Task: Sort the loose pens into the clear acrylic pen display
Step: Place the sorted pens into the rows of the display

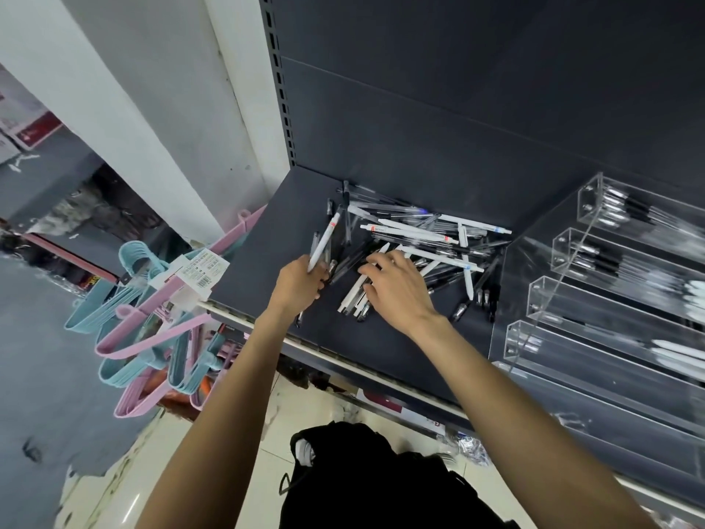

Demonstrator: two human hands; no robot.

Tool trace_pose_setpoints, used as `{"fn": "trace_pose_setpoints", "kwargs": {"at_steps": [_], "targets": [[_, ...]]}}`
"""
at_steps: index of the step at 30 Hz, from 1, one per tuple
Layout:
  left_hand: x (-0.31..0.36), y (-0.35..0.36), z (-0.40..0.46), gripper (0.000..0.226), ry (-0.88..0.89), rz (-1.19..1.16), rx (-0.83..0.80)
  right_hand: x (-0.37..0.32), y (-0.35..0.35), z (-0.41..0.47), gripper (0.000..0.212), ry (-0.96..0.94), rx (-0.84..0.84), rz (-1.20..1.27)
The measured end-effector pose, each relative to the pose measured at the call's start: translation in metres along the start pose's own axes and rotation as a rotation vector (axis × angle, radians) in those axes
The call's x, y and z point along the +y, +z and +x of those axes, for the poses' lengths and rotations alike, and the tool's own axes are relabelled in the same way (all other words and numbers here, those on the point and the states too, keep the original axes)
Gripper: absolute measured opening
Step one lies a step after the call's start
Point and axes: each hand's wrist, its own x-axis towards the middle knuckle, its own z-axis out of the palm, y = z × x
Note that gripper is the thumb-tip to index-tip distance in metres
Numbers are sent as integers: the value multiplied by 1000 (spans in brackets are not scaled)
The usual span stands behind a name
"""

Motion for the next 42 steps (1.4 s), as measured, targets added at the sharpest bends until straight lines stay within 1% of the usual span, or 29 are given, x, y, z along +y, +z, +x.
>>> {"fn": "trace_pose_setpoints", "kwargs": {"at_steps": [2,4,6,8,10,11,12,13,14,17,19,23,26,29,33,35,38,40,42], "targets": [[3,1,-7,24,-17,-50,-31,0,1,-1,32,6,18,30],[9,1,-16,23,-28,-131,-113,-1,-4,-4,30,23,66,95],[15,1,-28,23,-31,-276,-238,-4,-13,-8,28,122,157,269],[22,1,-42,25,-28,-473,-384,-7,-26,-12,25,316,264,608],[30,2,-56,27,-18,-580,-514,-9,-40,-16,24,498,319,1059],[34,4,-62,28,-9,-594,-569,-9,-48,-18,23,552,335,1264],[38,5,-68,29,1,-595,-621,-7,-55,-20,26,571,345,1406],[42,7,-73,30,9,-589,-667,-5,-64,-23,29,561,352,1481],[46,8,-78,30,18,-577,-703,-3,-71,-26,31,534,360,1508],[57,15,-90,33,20,-563,-745,5,-88,-35,22,469,385,1509],[61,23,-96,33,-4,-604,-756,9,-93,-40,19,451,351,1458],[63,37,-103,31,-48,-721,-756,17,-92,-51,20,429,193,1288],[66,46,-112,29,-58,-747,-713,21,-94,-59,19,381,78,1213],[65,51,-122,25,-60,-766,-628,22,-98,-62,20,351,-63,1180],[60,54,-134,25,-59,-816,-586,21,-109,-60,17,317,-185,1186],[57,56,-140,25,-60,-853,-576,18,-113,-59,23,305,-211,1199],[52,58,-147,26,-41,-889,-589,13,-115,-59,30,298,-187,1169],[49,60,-151,30,-21,-896,-588,13,-115,-59,30,270,-182,1141],[46,61,-155,32,1,-914,-574,13,-114,-60,25,220,-206,1115]]}}
